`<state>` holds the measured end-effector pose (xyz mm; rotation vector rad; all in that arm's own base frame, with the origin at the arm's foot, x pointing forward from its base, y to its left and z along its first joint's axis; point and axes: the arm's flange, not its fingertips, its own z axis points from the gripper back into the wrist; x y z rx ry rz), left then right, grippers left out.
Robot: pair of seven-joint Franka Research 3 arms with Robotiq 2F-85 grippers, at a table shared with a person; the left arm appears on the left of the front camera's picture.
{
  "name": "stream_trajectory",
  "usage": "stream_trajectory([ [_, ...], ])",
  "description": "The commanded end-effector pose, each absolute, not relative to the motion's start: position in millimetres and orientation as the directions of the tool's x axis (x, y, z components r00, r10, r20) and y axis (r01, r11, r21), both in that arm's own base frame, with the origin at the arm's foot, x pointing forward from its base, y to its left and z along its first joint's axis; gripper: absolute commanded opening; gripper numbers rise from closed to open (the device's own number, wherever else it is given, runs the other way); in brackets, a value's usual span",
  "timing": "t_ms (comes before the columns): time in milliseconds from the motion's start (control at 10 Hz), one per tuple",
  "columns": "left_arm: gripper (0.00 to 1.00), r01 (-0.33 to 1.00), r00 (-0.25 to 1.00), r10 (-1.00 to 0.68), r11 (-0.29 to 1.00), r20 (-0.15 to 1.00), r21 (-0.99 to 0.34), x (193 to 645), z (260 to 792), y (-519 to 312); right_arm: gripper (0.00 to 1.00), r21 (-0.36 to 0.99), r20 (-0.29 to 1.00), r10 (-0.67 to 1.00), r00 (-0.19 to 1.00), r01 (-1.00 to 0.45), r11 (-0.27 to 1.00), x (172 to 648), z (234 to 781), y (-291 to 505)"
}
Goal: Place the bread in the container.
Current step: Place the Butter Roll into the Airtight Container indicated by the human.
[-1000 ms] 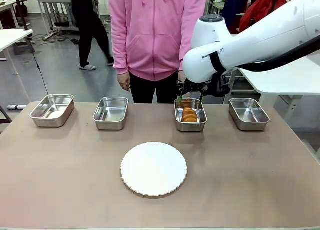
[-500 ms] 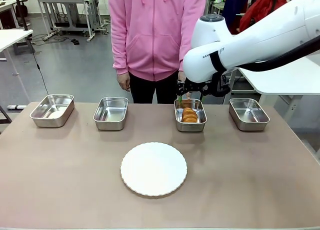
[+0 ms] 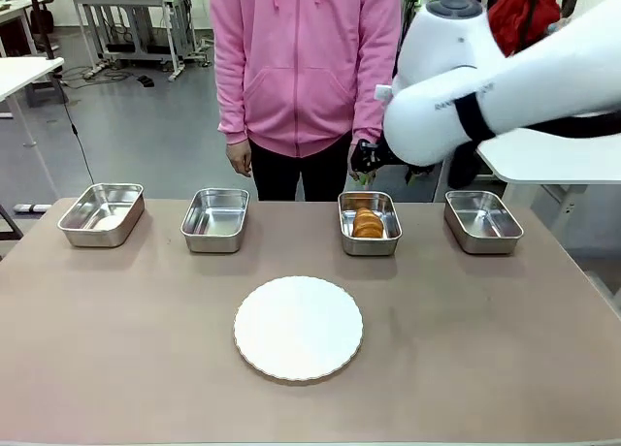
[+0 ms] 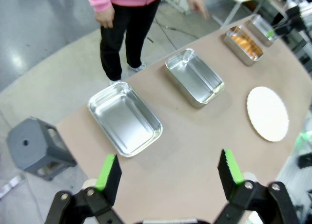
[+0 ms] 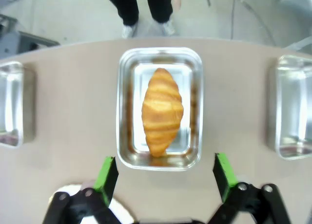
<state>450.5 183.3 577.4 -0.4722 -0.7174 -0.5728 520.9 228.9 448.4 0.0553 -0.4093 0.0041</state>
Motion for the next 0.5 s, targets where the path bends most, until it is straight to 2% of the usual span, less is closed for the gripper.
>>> stream_trajectory([
  [0, 1.00, 0.633, 0.611, -0.324, 0.747, 0.722, -0.201, 450.0, 577.9, 183.7, 1.00, 0.043, 0.471, -0.009, 0.882, -0.013, 0.999, 468.9, 450.3, 210.6],
  [400, 1.00, 0.633, 0.611, -0.324, 0.747, 0.722, -0.201, 450.0, 577.9, 183.7, 1.00, 0.055, 0.480, 0.109, 0.870, -0.153, 0.987, 388.2, 456.9, 184.3],
])
